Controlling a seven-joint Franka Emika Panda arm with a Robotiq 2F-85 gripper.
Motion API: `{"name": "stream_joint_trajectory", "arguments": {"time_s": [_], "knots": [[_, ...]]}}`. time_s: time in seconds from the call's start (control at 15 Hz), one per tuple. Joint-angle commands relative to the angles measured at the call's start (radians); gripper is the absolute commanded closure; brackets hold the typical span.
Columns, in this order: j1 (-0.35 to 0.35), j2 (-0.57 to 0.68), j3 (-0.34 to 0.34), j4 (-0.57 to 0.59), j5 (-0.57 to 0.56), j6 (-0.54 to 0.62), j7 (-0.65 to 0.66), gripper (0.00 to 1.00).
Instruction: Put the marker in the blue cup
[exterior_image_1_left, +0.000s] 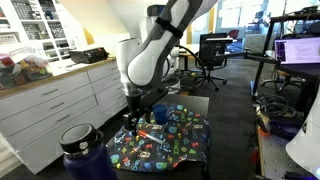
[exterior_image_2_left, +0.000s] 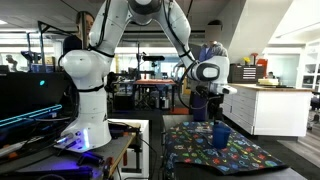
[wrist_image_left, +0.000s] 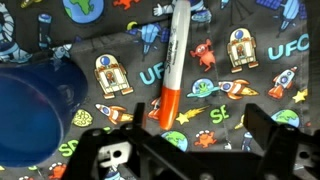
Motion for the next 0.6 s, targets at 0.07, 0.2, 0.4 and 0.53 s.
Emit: {"name": "stream_joint_trajectory", "arguments": {"time_s": [0.07, 0.2, 0.4, 0.53], "knots": [[0.005, 0.047, -0.018, 0.038, 0.005, -0.016, -0.021, 0.00], [0.005, 0.062, -0.020, 0.047, 0.007, -0.021, -0.021, 0.00], [0.006, 0.084, -0.022, 0.059, 0.007, -0.024, -0.022, 0.00], [0.007, 0.096, -0.023, 0.067, 0.006, -0.026, -0.021, 0.00]]}}
